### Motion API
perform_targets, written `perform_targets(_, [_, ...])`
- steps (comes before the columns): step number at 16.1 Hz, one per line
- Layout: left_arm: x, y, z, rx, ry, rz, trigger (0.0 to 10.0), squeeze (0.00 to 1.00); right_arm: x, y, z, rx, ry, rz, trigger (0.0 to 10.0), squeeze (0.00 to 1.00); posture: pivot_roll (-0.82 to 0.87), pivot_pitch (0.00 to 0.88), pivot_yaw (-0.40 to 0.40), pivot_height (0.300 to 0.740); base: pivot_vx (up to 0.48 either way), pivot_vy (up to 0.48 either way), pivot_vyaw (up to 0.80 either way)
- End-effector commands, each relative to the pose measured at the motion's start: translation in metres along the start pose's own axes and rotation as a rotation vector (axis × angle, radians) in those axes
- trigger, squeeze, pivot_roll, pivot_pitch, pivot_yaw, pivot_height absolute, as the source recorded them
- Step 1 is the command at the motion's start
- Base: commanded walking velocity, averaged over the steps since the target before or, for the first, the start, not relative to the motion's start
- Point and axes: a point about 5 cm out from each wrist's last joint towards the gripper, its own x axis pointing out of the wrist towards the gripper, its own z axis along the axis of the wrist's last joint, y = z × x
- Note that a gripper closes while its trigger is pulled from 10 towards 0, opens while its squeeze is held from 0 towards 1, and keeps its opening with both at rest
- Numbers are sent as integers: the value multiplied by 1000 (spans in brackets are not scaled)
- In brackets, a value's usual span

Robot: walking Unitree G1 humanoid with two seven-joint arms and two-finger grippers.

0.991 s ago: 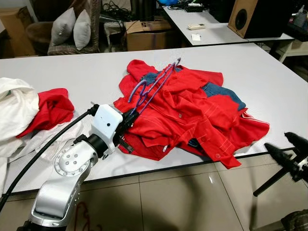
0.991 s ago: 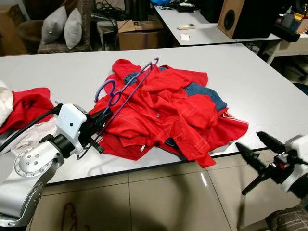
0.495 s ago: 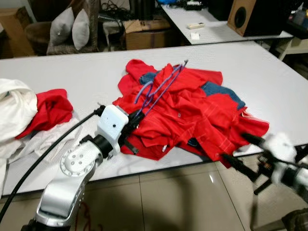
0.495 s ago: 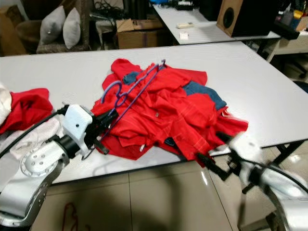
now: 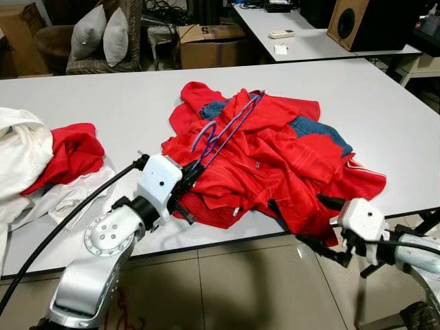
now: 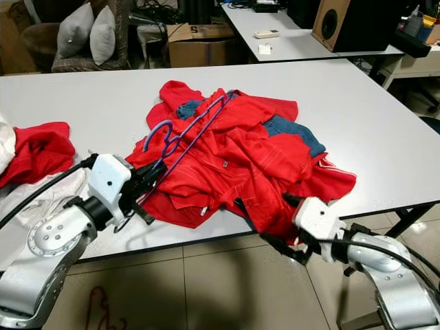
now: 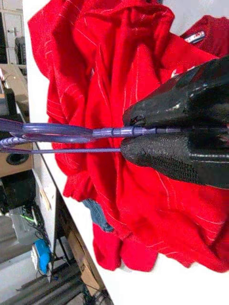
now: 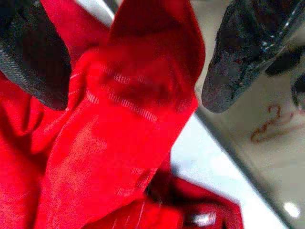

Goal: Hang hanger

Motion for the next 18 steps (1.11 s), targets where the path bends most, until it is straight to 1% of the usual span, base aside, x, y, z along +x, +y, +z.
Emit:
perform_targets(1, [-2, 1, 5, 15, -14, 6, 10000, 0, -1, 3, 1, -34, 10, 20, 10000, 0, -4, 40, -3, 740, 0, 0, 0])
perform_targets(2, [-2, 1, 5, 15, -13, 8, 10000, 0, -4, 3, -3, -80, 46, 7, 10000, 0, -2, 43, 1, 740, 0, 0, 0])
perform_targets(3, [-2, 1, 5, 17, -12, 6, 10000, 0, -6, 6, -9, -159, 112, 18, 10000, 0, -3, 45, 5, 740, 0, 0, 0])
perform_targets(4, [-2, 1, 6, 17, -12, 4, 10000, 0, -5, 5, -16, -174, 147, -12, 10000, 0, -6, 45, 10, 740, 0, 0, 0])
perform_targets(6, [0, 2, 6, 19, -15, -5, 10000, 0, 2, 6, -19, -192, 158, -47, 10000, 0, -9, 45, 19, 740, 0, 0, 0])
perform_targets(7, [1, 2, 7, 19, -16, -6, 10000, 0, 5, 6, -20, -192, 164, -68, 10000, 0, -10, 42, 23, 740, 0, 0, 0])
perform_targets(9, [2, 3, 8, 21, -20, -10, 10000, 0, 9, 1, -11, -139, 79, -162, 10000, 0, -11, 41, 26, 740, 0, 0, 0])
perform_targets(10, [2, 4, 8, 22, -20, -10, 10000, 0, 7, -3, -6, -129, 43, -194, 10000, 0, -13, 42, 28, 740, 0, 0, 0])
perform_targets(12, [3, 2, 9, 20, -23, -15, 10000, 0, -2, -14, 4, -92, -44, -258, 10000, 0, -14, 41, 26, 740, 0, 0, 0])
perform_targets(13, [3, 2, 9, 20, -24, -15, 10000, 0, -5, -18, 6, -87, -59, -276, 10000, 0, -14, 41, 26, 740, 0, 0, 0])
perform_targets(14, [3, 2, 9, 20, -24, -15, 10000, 0, -11, -26, 6, -85, -67, -310, 10000, 0, -14, 40, 26, 740, 0, 0, 0])
perform_targets(15, [3, 2, 9, 21, -24, -15, 10000, 0, -14, -31, 6, -92, -57, -331, 10000, 0, -13, 39, 26, 740, 0, 0, 0])
perform_targets(16, [3, 2, 9, 21, -25, -15, 10000, 0, -21, -40, 3, -87, -37, -372, 10000, 0, -14, 39, 27, 740, 0, 0, 0])
perform_targets(18, [3, 2, 9, 23, -26, -15, 10000, 0, -25, -46, 6, -37, -76, -413, 10000, 0, -14, 35, 28, 740, 0, 0, 0])
